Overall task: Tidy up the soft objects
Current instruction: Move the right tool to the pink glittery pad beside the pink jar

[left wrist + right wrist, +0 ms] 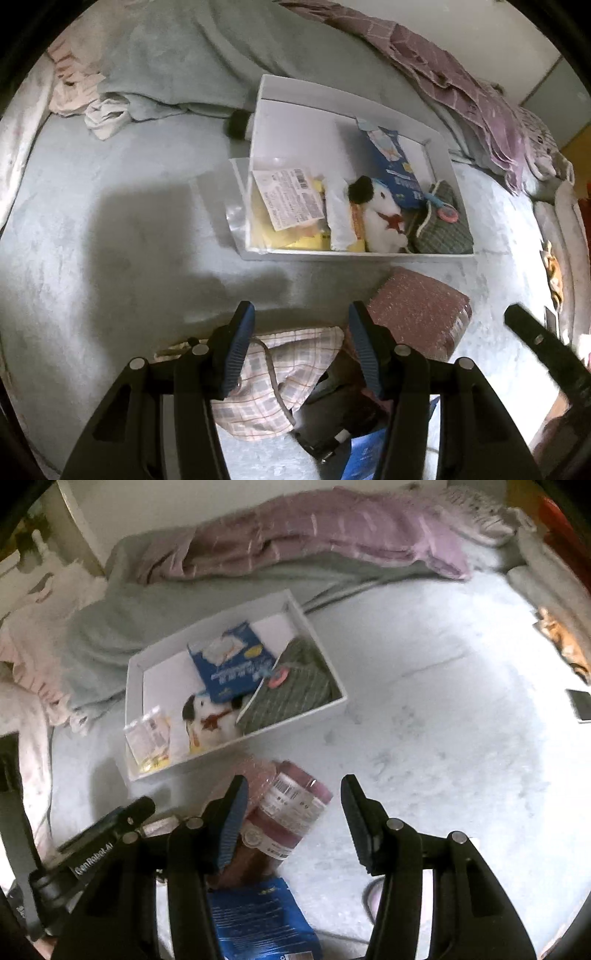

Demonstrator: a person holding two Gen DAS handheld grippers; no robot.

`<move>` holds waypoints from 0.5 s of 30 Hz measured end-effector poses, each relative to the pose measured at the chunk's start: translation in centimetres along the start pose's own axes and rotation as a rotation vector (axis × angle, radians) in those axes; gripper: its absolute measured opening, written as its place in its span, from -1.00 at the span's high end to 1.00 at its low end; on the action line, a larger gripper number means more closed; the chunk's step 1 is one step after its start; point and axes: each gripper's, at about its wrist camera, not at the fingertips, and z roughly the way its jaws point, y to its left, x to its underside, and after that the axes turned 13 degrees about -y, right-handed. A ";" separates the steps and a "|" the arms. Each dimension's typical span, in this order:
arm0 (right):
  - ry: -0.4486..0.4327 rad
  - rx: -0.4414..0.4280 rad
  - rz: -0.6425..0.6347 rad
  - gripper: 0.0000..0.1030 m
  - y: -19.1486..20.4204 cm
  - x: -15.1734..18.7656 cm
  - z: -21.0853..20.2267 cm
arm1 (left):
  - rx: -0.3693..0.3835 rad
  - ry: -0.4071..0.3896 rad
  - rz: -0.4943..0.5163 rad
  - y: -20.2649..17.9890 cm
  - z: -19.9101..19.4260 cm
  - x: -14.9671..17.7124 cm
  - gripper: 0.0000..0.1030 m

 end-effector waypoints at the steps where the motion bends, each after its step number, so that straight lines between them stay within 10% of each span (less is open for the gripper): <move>1: 0.014 -0.009 0.016 -0.04 0.2 -0.2 0.0 | 0.012 0.005 0.000 0.1 0.1 0.0 -0.02; 7: 0.148 -0.011 0.207 -0.04 0.6 0.4 1.1 | 0.040 0.005 0.000 0.6 0.2 0.1 -0.02; 15: 0.014 0.018 0.359 -0.04 -0.7 1.1 0.0 | 0.036 0.009 -0.030 1.9 0.7 0.1 -0.01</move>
